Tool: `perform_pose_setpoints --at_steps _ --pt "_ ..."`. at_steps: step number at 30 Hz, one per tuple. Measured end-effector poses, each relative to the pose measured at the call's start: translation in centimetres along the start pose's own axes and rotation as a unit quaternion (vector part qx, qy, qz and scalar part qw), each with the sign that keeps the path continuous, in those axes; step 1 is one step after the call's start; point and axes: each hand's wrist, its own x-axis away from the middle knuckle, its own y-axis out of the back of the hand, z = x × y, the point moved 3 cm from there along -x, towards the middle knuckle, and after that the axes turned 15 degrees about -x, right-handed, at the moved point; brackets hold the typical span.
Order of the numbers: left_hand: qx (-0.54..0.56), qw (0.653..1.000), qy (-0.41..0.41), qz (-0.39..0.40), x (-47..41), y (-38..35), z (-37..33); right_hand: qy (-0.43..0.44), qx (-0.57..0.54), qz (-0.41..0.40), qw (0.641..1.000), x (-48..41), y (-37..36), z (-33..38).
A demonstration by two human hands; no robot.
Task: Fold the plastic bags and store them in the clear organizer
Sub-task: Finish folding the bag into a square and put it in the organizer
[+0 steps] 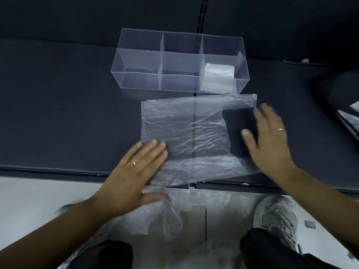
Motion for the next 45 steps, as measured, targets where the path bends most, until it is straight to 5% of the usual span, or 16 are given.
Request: perform_pose_setpoints --at_steps 2,5,10,13,16,22,27,33,38,42,45 --pt "-0.012 0.998 -0.062 0.004 1.6 -0.4 -1.7 0.103 -0.068 0.111 0.986 3.2 -2.3 4.8" --pt "0.035 0.995 -0.043 -0.079 2.1 0.4 -2.4 0.228 -0.057 0.234 0.944 7.0 -5.7 9.8" --pt "0.097 0.986 -0.012 -0.137 1.1 2.5 -3.3 0.230 -0.043 0.202 0.951 7.4 -6.3 11.3" --pt "0.218 0.972 0.084 -0.039 1.0 3.8 -1.8 0.226 -0.087 0.153 0.958 6.7 -3.9 9.7" --pt "0.369 0.906 0.196 0.063 1.7 4.8 0.5 0.163 -0.117 0.169 0.965 5.8 -0.6 7.2" --pt "0.502 0.825 0.221 0.136 1.3 5.3 5.0 -0.051 -0.171 0.342 0.923 2.8 5.0 2.8" --pt "0.519 0.779 0.347 0.052 -1.6 4.7 8.5 -0.144 -0.319 0.243 0.905 -1.8 5.4 0.7" --pt "0.420 0.803 0.423 0.008 -4.7 1.9 10.4 -0.208 -0.257 0.076 0.941 -5.0 1.4 -1.8" --pt "0.210 0.867 0.450 -0.053 -4.8 2.2 9.3 -0.197 -0.181 0.035 0.963 -6.0 0.4 -2.2" --pt "0.085 0.921 0.298 -0.236 -4.2 5.1 4.5 -0.179 -0.137 0.030 0.974 -6.2 0.3 -2.1" --pt "0.086 0.973 0.180 -0.115 -4.9 3.9 0.8 -0.180 -0.113 0.036 0.976 -6.2 0.3 -1.7"
